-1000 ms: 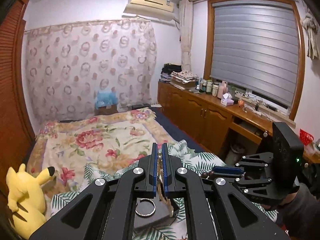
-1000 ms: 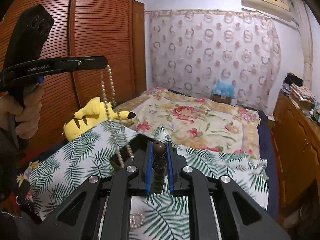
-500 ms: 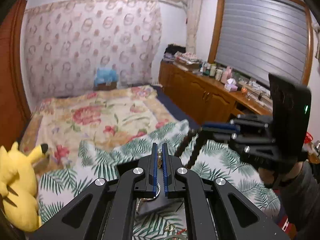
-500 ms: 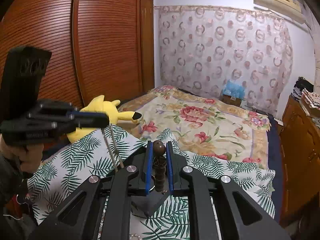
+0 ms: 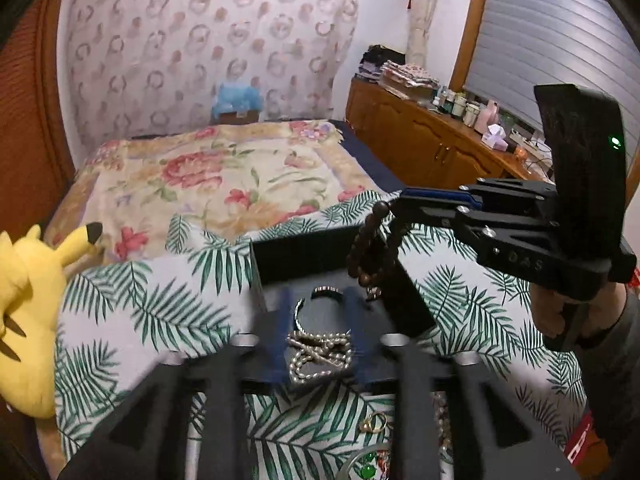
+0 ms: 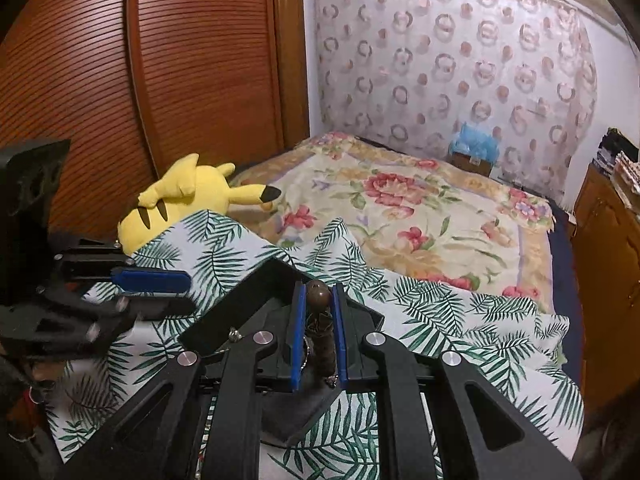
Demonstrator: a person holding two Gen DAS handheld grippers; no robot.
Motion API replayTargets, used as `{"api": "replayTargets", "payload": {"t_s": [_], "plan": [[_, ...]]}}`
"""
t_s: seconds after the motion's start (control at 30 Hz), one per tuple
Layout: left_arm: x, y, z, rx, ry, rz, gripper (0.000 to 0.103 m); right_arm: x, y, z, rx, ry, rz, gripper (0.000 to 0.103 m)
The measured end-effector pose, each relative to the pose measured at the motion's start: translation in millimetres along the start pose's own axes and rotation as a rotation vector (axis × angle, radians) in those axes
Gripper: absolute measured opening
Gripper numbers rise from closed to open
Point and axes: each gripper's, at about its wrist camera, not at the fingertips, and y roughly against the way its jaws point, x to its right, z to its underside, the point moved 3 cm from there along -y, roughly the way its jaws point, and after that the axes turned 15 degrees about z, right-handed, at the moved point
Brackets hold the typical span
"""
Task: Organize jewelry
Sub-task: 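Lower the pearl necklace and bead bracelet into the black box and release both, then grasp the jade-green bangle with the left gripper while the right gripper grasps a pearl strand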
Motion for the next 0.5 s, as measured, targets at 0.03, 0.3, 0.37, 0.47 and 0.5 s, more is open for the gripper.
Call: {"api": "replayTargets", "payload": {"t_s": [0.03,0.3,0.37,0.47,0.5], "plan": [[-1,1,4,0.0,0.0,-0.012,0.035,-1,-2,1,-0.003,0.0,0.0,0.015],[-8,14,32,-0.02,0.038,-0.056,0.046,-2,-3,7,-0.009,-0.01,-0.018,0.015],[-9,15,40,-0.032,0.043,-0.068,0.047,0,1,10,0.001,-0.011,-0.017,0.015],[-8,19,53,-0.046,0.04,-0.09,0.052,-1,14,27,0.006,-0.021,-0.016,0.015],[-8,20,59,-0.052,0.046,-0.088,0.052,-2,19,35,0.004,-0.02,-0.015,0.015]]}}
